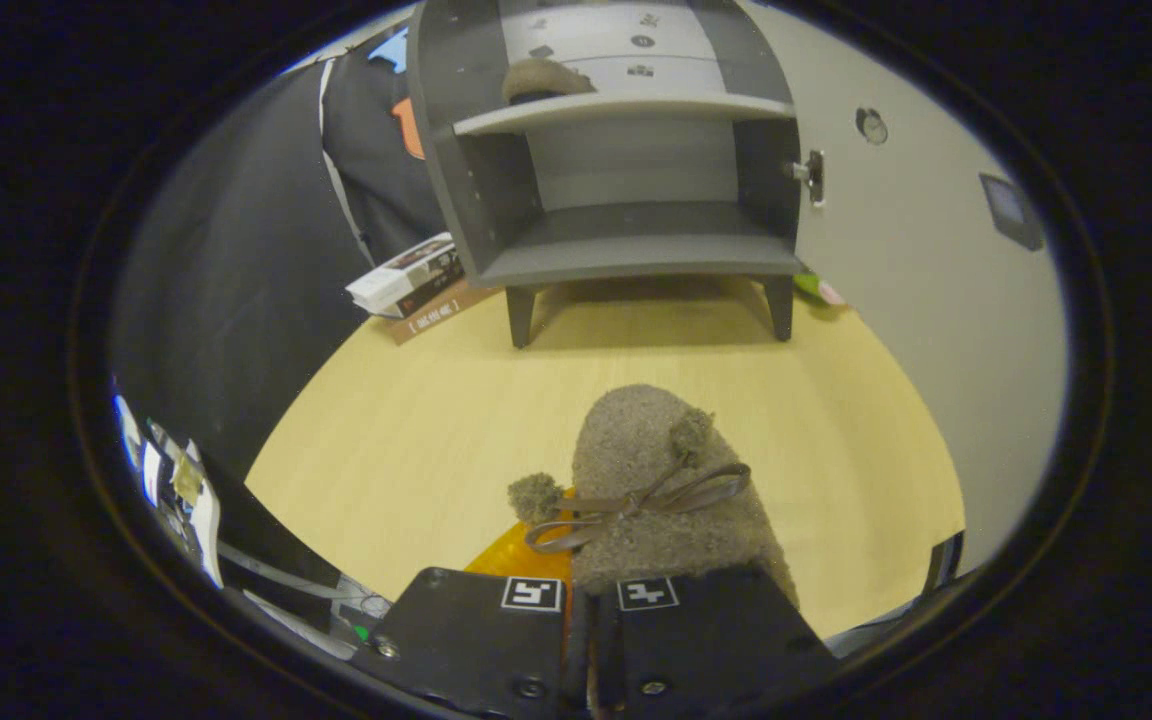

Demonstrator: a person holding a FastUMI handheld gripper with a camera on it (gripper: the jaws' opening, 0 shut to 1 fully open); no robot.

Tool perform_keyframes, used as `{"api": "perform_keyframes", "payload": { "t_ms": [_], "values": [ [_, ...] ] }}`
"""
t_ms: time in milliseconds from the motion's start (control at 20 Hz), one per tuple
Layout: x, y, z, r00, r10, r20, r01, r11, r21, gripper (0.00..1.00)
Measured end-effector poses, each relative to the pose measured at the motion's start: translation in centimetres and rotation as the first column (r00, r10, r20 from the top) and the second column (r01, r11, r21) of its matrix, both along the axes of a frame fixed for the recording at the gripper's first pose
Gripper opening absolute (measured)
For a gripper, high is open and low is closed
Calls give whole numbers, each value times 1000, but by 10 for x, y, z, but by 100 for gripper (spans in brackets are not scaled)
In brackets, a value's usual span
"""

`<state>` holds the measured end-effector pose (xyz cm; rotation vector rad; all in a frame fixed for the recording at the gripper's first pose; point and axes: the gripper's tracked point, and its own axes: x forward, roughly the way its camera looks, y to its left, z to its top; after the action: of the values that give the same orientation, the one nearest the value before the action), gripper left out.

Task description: Open the shoe cabinet door, grab the shoes and put them into the shoe cabinet, then close the shoe cabinet door.

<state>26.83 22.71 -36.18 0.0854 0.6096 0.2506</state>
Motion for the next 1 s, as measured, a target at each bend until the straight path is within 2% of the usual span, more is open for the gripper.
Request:
{"api": "perform_keyframes", "payload": {
  "t_ms": [250,450,700,1000],
  "values": [
    [-17,13,121,984,-45,173,35,998,61,7],
    [0,19,210,949,-49,313,33,998,55,7],
    [60,19,307,890,-61,453,40,998,56,7],
    [158,8,377,845,-97,526,62,995,84,7]
  ]
}}
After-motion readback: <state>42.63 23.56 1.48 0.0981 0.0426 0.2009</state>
